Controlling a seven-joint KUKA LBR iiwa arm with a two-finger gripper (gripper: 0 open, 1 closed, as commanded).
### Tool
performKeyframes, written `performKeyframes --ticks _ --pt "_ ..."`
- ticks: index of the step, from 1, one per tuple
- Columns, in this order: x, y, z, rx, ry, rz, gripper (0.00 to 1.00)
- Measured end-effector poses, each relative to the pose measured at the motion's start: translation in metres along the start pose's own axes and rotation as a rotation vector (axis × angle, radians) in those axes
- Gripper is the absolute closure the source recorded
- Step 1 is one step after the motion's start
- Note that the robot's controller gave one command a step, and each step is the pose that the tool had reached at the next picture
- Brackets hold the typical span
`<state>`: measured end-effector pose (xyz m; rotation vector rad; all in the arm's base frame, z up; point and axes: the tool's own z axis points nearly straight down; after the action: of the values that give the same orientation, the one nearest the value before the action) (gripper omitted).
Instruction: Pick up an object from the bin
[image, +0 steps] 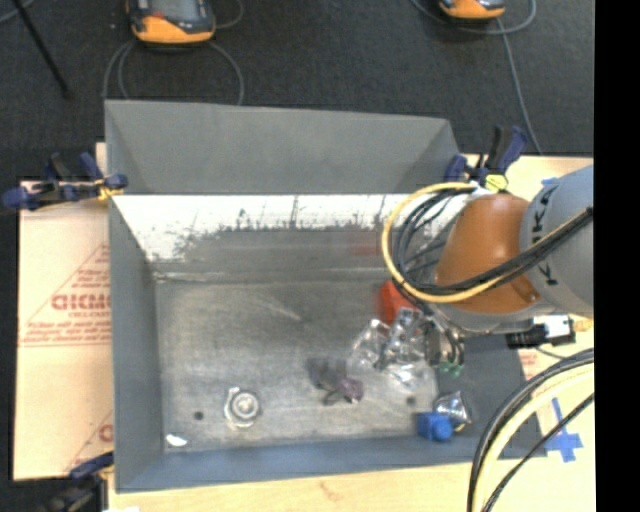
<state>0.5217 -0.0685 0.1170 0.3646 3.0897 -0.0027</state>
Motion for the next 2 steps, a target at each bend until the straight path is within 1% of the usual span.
performKeyframes --ticks 1,2 --pt "-0.003 0.002 -0.022 0.001 0.023 -0.012 1.0" --pt "-0.007 0.01 -0.097 0.0 0.019 -0.026 1.0"
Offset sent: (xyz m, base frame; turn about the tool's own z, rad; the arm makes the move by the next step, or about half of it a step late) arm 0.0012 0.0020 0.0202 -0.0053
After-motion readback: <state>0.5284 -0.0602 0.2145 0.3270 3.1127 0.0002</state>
